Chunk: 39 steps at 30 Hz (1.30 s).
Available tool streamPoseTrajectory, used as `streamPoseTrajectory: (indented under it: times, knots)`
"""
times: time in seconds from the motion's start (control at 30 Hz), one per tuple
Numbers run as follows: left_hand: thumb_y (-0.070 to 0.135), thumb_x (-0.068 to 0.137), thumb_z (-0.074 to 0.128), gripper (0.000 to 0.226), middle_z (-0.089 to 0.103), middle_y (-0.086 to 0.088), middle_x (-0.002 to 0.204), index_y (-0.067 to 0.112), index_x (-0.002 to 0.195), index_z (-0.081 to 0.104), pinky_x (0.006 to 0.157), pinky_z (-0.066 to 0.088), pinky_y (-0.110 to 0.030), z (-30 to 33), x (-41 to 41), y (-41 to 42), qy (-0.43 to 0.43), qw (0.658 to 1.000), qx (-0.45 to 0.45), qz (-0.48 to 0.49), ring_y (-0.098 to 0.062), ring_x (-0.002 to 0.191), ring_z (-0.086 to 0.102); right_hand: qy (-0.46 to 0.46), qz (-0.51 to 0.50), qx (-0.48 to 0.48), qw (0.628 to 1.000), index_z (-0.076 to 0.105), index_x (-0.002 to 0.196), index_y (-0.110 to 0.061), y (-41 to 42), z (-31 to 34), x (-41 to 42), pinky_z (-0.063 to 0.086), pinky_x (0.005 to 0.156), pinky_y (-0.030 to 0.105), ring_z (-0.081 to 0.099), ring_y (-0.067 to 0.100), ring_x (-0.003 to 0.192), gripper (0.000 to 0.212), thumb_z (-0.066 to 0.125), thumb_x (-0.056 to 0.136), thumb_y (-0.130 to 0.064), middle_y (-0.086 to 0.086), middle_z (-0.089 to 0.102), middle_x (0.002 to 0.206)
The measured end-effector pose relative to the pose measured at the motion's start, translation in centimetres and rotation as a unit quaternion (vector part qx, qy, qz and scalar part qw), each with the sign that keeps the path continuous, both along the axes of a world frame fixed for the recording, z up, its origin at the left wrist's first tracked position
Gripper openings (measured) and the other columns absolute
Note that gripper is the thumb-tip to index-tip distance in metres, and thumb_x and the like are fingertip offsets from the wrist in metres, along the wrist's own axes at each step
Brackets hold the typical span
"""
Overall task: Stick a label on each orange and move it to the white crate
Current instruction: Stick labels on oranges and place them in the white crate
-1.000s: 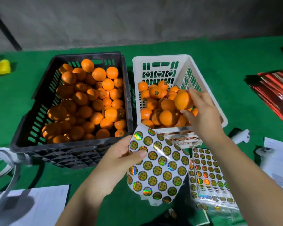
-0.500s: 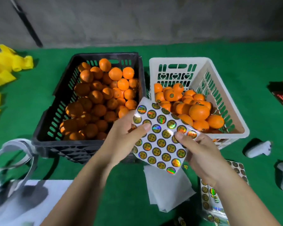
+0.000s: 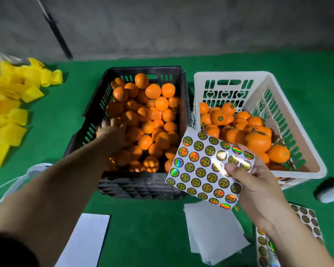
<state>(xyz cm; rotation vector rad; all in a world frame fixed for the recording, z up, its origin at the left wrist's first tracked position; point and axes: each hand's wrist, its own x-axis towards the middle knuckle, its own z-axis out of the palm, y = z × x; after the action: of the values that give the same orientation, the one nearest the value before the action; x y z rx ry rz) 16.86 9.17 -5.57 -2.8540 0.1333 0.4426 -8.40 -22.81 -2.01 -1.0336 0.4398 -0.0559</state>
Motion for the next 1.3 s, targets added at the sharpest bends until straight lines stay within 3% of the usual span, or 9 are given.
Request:
streamPoseTrajectory:
  times: [0.23,0.33,0.47,0.63,0.77,0.83,0.97,1.03,1.3]
  knots:
    - [0.031,0.099,0.066,0.078,0.036,-0.02,0.158,0.024,0.164,0.024,0.109,0.044,-0.055,0.8,-0.1,0.5,-0.021,1.0,-0.009,0.014,-0.048,0.138,0.044,0.0,-0.016,-0.006,1.0,0.053,0.145,-0.019,0.2,-0.8,-0.2,0.053,0.096,0.071,0.069,0.042,0.12,0.058,0.063,0.093,0.003,0.012,0.071,0.133]
    - [0.029,0.105,0.056,0.056,0.047,-0.019,0.15,0.022,0.158,0.04,0.104,0.049,-0.054,2.5,-1.1,-1.3,-0.071,0.972,-0.215,0.069,-0.047,0.131,0.049,0.001,-0.018,-0.014,1.0,0.054,0.146,-0.021,-0.1,-0.6,-0.5,0.05,0.098,0.073,0.069,0.04,0.12,0.059,0.064,0.092,0.002,0.011,0.071,0.134]
    - [0.039,0.102,0.067,0.048,0.071,-0.003,0.123,0.02,0.145,0.059,0.074,0.057,-0.018,5.5,-7.1,-5.8,-0.085,0.768,-0.627,0.098,-0.014,0.1,0.071,-0.007,-0.03,-0.014,0.999,0.054,0.146,-0.025,-0.6,0.1,-0.7,0.051,0.098,0.072,0.071,0.037,0.118,0.066,0.068,0.085,-0.002,0.008,0.072,0.133]
    - [0.074,0.077,0.077,0.074,0.074,0.005,0.131,0.028,0.134,0.068,0.111,0.049,-0.054,7.8,-16.0,-8.7,0.227,0.597,-0.763,0.101,-0.019,0.13,0.066,-0.043,0.012,-0.092,0.995,0.052,0.148,-0.035,-2.2,1.6,-1.4,0.06,0.091,0.058,0.069,0.039,0.121,0.075,0.074,0.081,-0.008,0.011,0.07,0.135]
    - [0.051,0.081,0.077,0.04,0.079,-0.005,0.119,0.026,0.111,0.082,0.11,0.051,-0.058,7.2,-19.2,-10.2,0.214,0.615,-0.756,0.066,-0.029,0.119,0.072,-0.083,0.075,-0.206,0.972,0.047,0.149,-0.05,-4.0,3.2,-2.3,0.054,0.091,0.072,0.066,0.046,0.099,0.084,0.082,0.078,-0.023,0.025,0.069,0.125]
    - [0.048,0.082,0.077,0.037,0.08,-0.01,0.113,0.023,0.108,0.082,0.11,0.048,-0.064,6.8,-20.3,-10.9,0.194,0.618,-0.758,0.072,-0.033,0.114,0.073,-0.083,0.082,-0.298,0.947,0.036,0.156,-0.047,-4.2,3.5,-2.7,0.054,0.102,0.057,0.065,0.036,0.114,0.089,0.081,0.082,-0.029,0.009,0.068,0.135]
    - [0.051,0.085,0.076,0.044,0.069,-0.03,0.112,0.013,0.108,0.078,0.097,0.052,-0.062,6.3,-22.2,-11.6,0.175,0.624,-0.76,0.055,-0.037,0.099,0.069,-0.114,-0.054,-0.705,0.698,0.05,0.147,-0.024,-2.4,4.4,-3.5,0.029,0.114,0.04,0.037,0.03,0.134,0.063,0.073,0.092,-0.042,0.008,0.039,0.141]
    - [0.05,0.09,0.072,0.039,0.072,-0.024,0.109,0.018,0.112,0.078,0.089,0.055,-0.055,6.4,-22.9,-11.7,0.176,0.636,-0.751,0.016,-0.034,0.098,0.07,-0.2,-0.02,-0.741,0.64,0.069,0.13,-0.024,-1.1,5.0,-4.0,0.031,0.106,0.04,0.045,0.03,0.122,0.043,0.072,0.092,-0.043,0.004,0.051,0.131]
    - [0.048,0.098,0.067,0.03,0.073,-0.013,0.103,0.025,0.111,0.079,0.084,0.053,-0.054,7.1,-23.9,-11.4,0.186,0.648,-0.736,-0.058,-0.041,0.098,0.066,-0.247,0.154,-0.642,0.709,0.082,0.108,-0.012,-1.4,6.2,-4.6,0.054,0.078,0.041,0.068,0.021,0.093,0.031,0.074,0.093,-0.038,-0.005,0.074,0.101]
